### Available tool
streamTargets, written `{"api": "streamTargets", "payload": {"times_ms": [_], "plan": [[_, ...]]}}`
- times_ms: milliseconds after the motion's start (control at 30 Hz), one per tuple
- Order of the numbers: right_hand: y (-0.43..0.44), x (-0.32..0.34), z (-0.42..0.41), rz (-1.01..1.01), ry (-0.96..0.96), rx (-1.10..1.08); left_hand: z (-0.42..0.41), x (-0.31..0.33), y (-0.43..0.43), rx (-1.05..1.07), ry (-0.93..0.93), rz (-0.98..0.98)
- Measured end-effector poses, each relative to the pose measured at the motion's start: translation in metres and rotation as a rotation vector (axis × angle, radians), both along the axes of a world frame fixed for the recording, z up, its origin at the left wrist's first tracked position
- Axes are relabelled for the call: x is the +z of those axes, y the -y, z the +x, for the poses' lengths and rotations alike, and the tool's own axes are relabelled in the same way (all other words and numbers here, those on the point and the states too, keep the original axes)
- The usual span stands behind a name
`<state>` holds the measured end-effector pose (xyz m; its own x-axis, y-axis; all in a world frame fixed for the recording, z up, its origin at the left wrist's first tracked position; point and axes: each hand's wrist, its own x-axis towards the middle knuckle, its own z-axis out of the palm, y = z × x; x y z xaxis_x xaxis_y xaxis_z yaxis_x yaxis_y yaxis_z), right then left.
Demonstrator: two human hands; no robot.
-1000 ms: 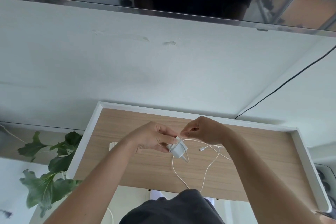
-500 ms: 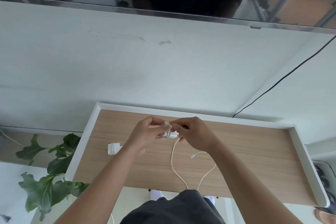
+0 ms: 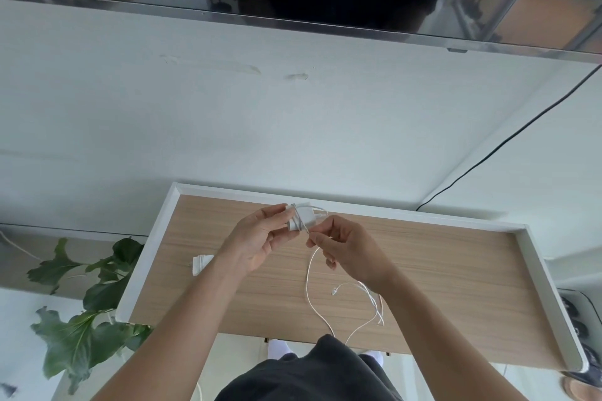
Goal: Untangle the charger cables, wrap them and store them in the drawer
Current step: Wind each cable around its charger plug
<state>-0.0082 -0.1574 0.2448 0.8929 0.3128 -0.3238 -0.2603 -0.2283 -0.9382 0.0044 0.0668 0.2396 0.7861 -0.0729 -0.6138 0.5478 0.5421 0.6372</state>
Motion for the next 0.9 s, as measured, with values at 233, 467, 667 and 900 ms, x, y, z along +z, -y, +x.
{"api": "streamTargets", "payload": {"times_ms": [233, 467, 667, 900], "plan": [[0.002, 0.002, 0.001, -0.035, -0.034, 0.028, -0.004, 0.005, 0.01, 0.001, 0.022, -0.07], [0.019, 0.002, 0.012, -0.129, -0.064, 0.019, -0.003, 0.017, 0.002, -0.158, 0.063, -0.083], [0.031, 0.005, 0.016, -0.242, 0.047, 0.161, -0.004, 0.02, 0.002, -0.31, 0.031, -0.038], [0.033, 0.002, 0.028, -0.464, 0.153, 0.078, -0.01, 0.015, 0.005, -0.389, 0.042, -0.005]]}}
